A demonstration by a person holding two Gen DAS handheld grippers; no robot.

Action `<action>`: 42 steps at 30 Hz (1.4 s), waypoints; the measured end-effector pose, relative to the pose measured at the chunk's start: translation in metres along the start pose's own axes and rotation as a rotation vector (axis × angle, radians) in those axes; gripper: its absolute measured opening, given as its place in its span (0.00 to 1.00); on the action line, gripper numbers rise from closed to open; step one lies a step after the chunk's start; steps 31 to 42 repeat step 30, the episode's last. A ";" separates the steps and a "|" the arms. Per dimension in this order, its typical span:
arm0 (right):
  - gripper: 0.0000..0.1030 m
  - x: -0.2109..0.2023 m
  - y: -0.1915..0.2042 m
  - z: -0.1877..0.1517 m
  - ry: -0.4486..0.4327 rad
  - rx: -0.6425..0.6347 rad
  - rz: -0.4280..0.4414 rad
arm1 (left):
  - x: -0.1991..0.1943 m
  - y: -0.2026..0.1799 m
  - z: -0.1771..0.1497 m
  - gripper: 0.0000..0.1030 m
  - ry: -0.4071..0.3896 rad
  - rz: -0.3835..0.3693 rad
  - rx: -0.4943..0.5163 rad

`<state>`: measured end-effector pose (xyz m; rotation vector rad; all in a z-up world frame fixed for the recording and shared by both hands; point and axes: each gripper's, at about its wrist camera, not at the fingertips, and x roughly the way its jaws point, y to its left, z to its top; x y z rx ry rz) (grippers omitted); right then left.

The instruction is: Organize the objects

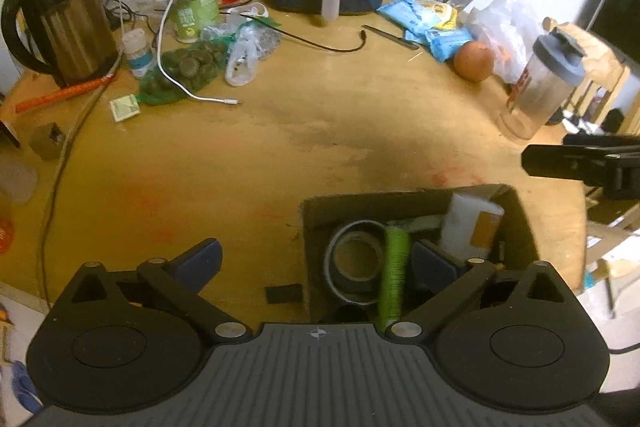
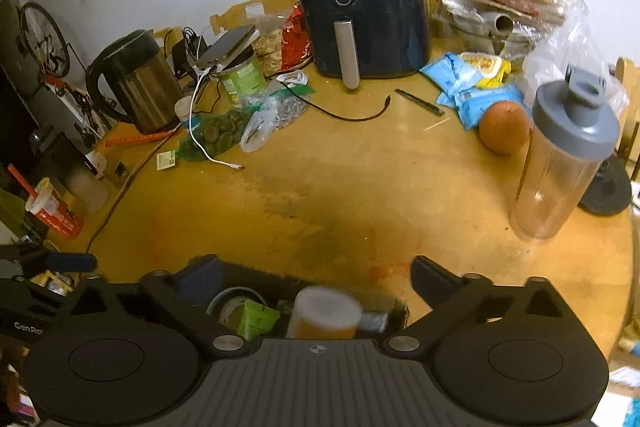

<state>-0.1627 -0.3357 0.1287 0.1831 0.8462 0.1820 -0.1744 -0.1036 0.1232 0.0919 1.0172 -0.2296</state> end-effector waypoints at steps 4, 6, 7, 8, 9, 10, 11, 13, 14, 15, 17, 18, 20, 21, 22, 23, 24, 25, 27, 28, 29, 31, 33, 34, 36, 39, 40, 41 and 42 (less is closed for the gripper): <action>1.00 0.006 -0.001 -0.001 0.037 -0.019 -0.033 | -0.002 -0.001 0.003 1.00 -0.006 0.035 0.020; 1.00 0.009 -0.002 -0.005 0.062 -0.024 -0.055 | -0.002 -0.002 0.004 1.00 -0.007 0.054 0.027; 1.00 0.010 -0.002 -0.007 0.076 -0.027 -0.065 | -0.001 -0.002 0.005 1.00 -0.006 0.062 0.030; 1.00 0.012 -0.001 -0.009 0.093 -0.029 -0.077 | 0.000 -0.003 0.005 1.00 0.000 0.072 0.033; 1.00 0.014 -0.002 -0.012 0.109 -0.030 -0.086 | 0.002 -0.004 0.006 1.00 0.008 0.083 0.035; 1.00 0.016 -0.003 -0.015 0.127 -0.028 -0.095 | 0.003 -0.004 0.007 1.00 0.013 0.085 0.035; 1.00 0.018 -0.004 -0.017 0.147 -0.025 -0.104 | 0.004 -0.004 0.008 1.00 0.019 0.083 0.035; 1.00 0.021 -0.005 -0.023 0.177 -0.016 -0.116 | 0.008 -0.004 0.009 1.00 0.044 0.073 0.029; 1.00 0.023 -0.006 -0.025 0.192 -0.010 -0.120 | 0.011 -0.005 0.009 1.00 0.058 0.067 0.027; 1.00 0.024 -0.007 -0.028 0.205 -0.003 -0.125 | 0.014 -0.006 0.010 1.00 0.074 0.062 0.029; 1.00 0.027 -0.010 -0.033 0.235 0.015 -0.137 | 0.019 -0.009 0.009 1.00 0.103 0.066 0.039; 1.00 0.029 -0.012 -0.035 0.248 0.023 -0.142 | 0.022 -0.012 0.008 1.00 0.120 0.068 0.050; 1.00 0.031 -0.016 -0.041 0.277 0.037 -0.153 | 0.027 -0.015 0.006 1.00 0.146 0.061 0.063; 1.00 0.031 -0.017 -0.043 0.287 0.042 -0.157 | 0.029 -0.017 0.005 1.00 0.162 0.053 0.065; 1.00 0.032 -0.019 -0.046 0.297 0.048 -0.159 | 0.032 -0.018 0.003 1.00 0.181 0.046 0.066; 1.00 0.033 -0.020 -0.049 0.307 0.053 -0.159 | 0.035 -0.019 0.002 1.00 0.203 0.041 0.068; 1.00 0.033 -0.022 -0.051 0.316 0.058 -0.159 | 0.039 -0.021 0.001 1.00 0.229 0.037 0.073; 1.00 0.034 -0.024 -0.054 0.326 0.064 -0.157 | 0.043 -0.023 0.000 1.00 0.254 0.031 0.080; 1.00 0.034 -0.027 -0.058 0.341 0.079 -0.155 | 0.047 -0.026 -0.004 1.00 0.281 0.020 0.086; 1.00 0.034 -0.029 -0.060 0.349 0.087 -0.157 | 0.048 -0.027 -0.005 1.00 0.287 0.013 0.091; 1.00 0.035 -0.030 -0.062 0.354 0.093 -0.158 | 0.049 -0.029 -0.005 1.00 0.289 0.008 0.098; 1.00 0.035 -0.032 -0.063 0.357 0.099 -0.160 | 0.049 -0.030 -0.005 1.00 0.291 0.001 0.104; 1.00 0.035 -0.032 -0.063 0.357 0.099 -0.160 | 0.049 -0.030 -0.005 1.00 0.291 0.001 0.104; 1.00 0.035 -0.032 -0.063 0.357 0.099 -0.160 | 0.049 -0.030 -0.005 1.00 0.291 0.001 0.104; 1.00 0.035 -0.032 -0.063 0.357 0.099 -0.160 | 0.049 -0.030 -0.005 1.00 0.291 0.001 0.104; 1.00 0.035 -0.032 -0.063 0.357 0.099 -0.160 | 0.049 -0.030 -0.005 1.00 0.291 0.001 0.104; 1.00 0.035 -0.032 -0.063 0.357 0.099 -0.160 | 0.049 -0.030 -0.005 1.00 0.291 0.001 0.104; 1.00 0.035 -0.032 -0.063 0.357 0.099 -0.160 | 0.049 -0.030 -0.005 1.00 0.291 0.001 0.104; 1.00 0.035 -0.032 -0.063 0.357 0.099 -0.160 | 0.049 -0.030 -0.005 1.00 0.291 0.001 0.104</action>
